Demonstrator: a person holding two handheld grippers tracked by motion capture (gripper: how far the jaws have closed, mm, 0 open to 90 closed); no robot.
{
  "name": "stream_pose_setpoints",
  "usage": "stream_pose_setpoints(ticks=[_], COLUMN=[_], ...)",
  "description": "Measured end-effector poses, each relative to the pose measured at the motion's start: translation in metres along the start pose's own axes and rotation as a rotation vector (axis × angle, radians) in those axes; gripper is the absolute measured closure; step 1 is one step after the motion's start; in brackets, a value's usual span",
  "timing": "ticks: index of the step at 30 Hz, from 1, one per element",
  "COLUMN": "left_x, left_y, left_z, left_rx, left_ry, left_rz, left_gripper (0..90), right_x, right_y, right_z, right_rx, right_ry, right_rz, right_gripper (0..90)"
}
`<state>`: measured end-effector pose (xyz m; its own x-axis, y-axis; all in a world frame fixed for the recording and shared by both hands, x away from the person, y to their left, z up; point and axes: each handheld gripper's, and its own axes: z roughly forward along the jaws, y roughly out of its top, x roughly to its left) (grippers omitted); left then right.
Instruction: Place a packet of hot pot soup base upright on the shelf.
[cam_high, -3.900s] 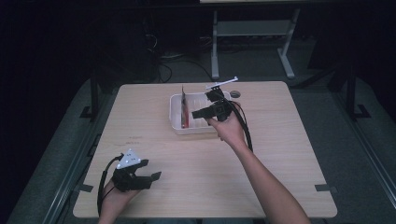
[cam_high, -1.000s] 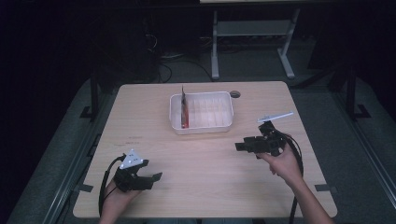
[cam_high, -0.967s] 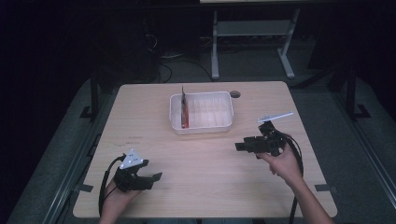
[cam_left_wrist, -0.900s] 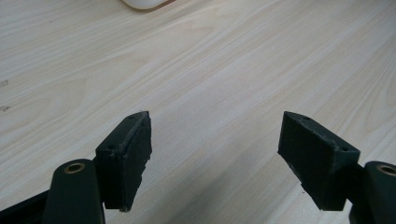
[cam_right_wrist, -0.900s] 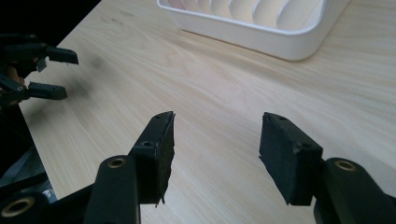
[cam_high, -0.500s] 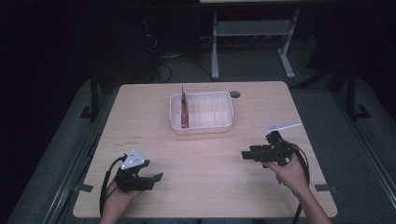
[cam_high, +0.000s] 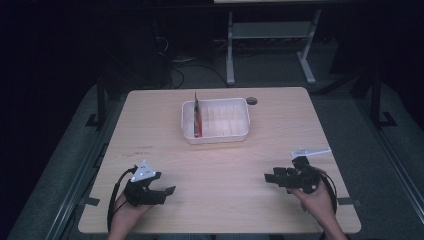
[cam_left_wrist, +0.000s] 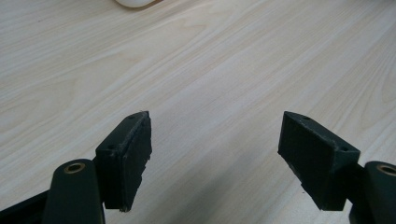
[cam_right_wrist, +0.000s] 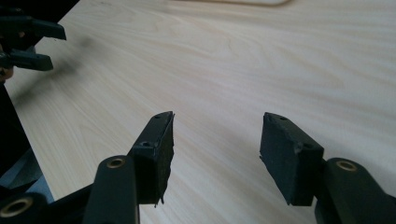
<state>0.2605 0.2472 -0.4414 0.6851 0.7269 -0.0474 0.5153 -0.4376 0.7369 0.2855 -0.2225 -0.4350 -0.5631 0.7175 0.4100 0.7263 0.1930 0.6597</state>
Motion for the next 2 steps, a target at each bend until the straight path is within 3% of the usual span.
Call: stream_pose_setpoints(ticks=[2], left_x=[-0.0001], left_y=[0.0001], left_z=[0.0004], left_rx=[0.001], left_ry=[0.000], left_rz=[0.002], left_gripper=[25.4], right_x=[0.0003], right_y=[-0.0023], right_z=[0.0001], right_rx=[0.006], right_ry=[-0.002], right_rz=[0.002], right_gripper=[43.5])
